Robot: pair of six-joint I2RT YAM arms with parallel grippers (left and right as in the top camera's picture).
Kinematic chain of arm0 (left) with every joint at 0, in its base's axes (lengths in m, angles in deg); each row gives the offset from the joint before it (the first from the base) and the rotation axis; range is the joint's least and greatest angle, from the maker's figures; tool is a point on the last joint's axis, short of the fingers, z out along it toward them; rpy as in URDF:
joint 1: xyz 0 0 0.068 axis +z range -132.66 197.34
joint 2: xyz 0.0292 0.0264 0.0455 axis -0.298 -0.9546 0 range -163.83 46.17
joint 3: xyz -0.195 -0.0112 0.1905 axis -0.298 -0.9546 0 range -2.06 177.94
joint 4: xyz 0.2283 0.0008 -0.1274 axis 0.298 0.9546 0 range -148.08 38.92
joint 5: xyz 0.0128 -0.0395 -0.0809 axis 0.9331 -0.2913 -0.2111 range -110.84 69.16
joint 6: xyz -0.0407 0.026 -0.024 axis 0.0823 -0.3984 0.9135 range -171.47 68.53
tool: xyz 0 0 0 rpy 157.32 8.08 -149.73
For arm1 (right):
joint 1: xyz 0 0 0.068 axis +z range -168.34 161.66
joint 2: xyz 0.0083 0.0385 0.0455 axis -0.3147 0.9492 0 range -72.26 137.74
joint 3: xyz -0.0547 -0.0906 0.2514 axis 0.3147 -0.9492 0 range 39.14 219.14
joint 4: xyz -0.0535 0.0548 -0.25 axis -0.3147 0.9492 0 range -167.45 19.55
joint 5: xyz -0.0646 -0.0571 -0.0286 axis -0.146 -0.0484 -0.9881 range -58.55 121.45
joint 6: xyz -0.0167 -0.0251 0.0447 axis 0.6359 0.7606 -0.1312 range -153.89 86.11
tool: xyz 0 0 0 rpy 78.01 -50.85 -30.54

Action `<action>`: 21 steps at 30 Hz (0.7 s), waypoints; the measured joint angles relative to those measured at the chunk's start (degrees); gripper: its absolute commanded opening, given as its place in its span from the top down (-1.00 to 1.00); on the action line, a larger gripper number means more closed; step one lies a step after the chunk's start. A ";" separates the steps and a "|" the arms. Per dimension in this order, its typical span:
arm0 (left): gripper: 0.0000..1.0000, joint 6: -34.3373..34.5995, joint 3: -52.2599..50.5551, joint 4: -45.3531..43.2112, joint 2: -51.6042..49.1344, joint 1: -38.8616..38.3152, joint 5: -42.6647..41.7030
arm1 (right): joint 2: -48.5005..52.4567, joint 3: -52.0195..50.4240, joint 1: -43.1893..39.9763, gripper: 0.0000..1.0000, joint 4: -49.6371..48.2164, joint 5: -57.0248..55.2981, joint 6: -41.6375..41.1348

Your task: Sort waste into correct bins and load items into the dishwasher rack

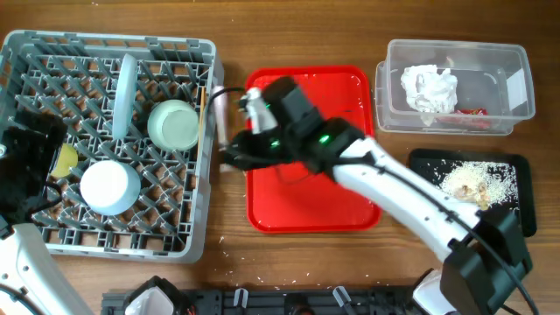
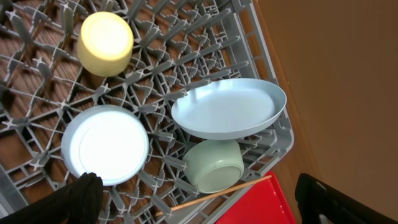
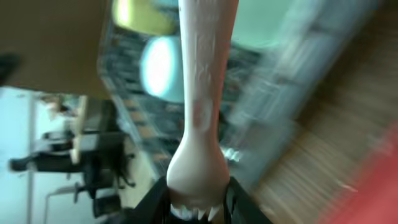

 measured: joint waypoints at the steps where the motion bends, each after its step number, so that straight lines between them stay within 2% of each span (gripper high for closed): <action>1: -1.00 0.00 0.00 -0.04 0.00 -0.02 0.00 | 0.00 0.07 2.43 0.66 -3.41 -0.26 -2.34; 3: -1.00 0.00 0.00 -0.04 0.00 0.00 0.00 | 0.55 0.15 8.90 0.55 -7.67 -2.23 -8.74; 5: -1.00 0.02 0.00 -0.02 0.00 0.00 0.00 | 2.73 0.13 12.07 0.20 -11.28 -5.49 -13.49; 7: -1.00 0.00 0.00 -0.02 0.00 -0.02 -0.02 | 5.66 0.09 14.01 0.04 -15.82 -7.85 -17.86; 9: -1.00 0.00 0.00 -0.07 0.00 -0.02 0.00 | 8.02 0.11 15.08 -0.64 -20.76 -9.07 -20.70; 14: -1.00 0.00 0.00 -0.02 0.00 -0.02 -0.02 | 8.92 0.09 15.06 -0.84 -20.41 -9.92 -20.26; 17: -1.00 0.02 0.00 0.02 0.00 -0.02 -0.02 | 5.53 -0.04 12.13 -0.96 -10.34 -13.97 -14.67; 21: -1.00 0.02 0.00 0.02 0.00 -0.02 -0.02 | -11.58 0.22 2.71 -0.99 8.85 -22.86 -5.11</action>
